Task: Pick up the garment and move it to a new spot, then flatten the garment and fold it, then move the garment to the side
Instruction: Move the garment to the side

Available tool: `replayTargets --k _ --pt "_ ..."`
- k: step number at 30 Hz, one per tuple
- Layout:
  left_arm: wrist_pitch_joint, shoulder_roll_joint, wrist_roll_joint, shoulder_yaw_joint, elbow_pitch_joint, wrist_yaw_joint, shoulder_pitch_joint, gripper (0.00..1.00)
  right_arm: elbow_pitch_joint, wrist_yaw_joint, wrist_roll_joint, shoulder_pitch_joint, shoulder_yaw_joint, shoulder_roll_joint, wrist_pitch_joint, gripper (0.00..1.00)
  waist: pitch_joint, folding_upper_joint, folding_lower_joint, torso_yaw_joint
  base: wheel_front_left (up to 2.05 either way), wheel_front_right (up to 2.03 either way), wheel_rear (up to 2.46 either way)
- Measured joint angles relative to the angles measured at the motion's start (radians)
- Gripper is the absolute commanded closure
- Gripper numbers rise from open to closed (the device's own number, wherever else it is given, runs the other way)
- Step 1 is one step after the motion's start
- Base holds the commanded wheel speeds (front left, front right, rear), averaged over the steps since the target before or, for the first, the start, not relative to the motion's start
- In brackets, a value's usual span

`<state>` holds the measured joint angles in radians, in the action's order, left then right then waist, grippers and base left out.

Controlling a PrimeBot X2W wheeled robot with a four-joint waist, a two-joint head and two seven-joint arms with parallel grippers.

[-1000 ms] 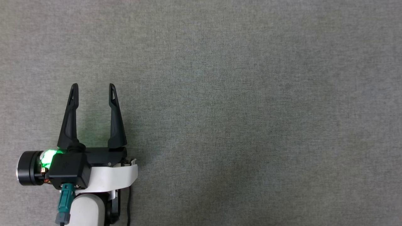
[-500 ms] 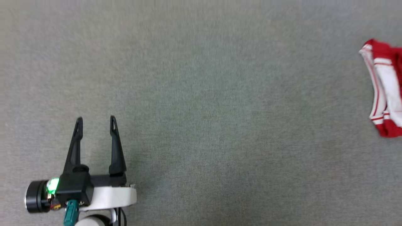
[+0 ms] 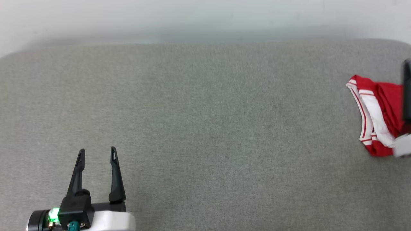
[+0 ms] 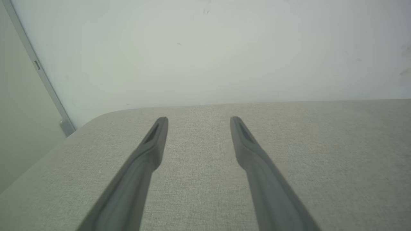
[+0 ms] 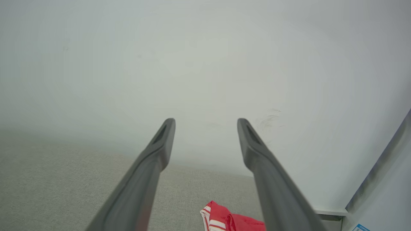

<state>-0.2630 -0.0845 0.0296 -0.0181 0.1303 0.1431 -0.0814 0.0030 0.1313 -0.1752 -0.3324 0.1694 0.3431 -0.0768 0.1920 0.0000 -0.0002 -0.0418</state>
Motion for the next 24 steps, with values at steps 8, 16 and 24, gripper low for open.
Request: replayTargets --k 8,16,24 --pt "0.000 0.002 0.000 0.005 -0.032 -0.016 -0.039 0.00 -0.018 0.000 0.024 0.143 -0.100 -0.107 -0.101 0.00 -0.075 0.0000 0.0000 0.022 0.00 0.00 0.00" --pt "0.000 0.005 -0.003 -0.004 -0.062 -0.030 -0.062 0.00 -0.010 0.000 0.023 0.284 -0.129 -0.189 -0.120 0.00 -0.129 0.0000 0.0000 0.042 0.00 0.00 0.00" --pt "0.000 0.006 -0.002 -0.004 -0.084 -0.048 -0.099 0.00 -0.004 0.000 0.024 0.395 -0.109 -0.241 -0.134 0.00 -0.184 0.0000 0.0000 0.046 0.00 0.00 0.00"
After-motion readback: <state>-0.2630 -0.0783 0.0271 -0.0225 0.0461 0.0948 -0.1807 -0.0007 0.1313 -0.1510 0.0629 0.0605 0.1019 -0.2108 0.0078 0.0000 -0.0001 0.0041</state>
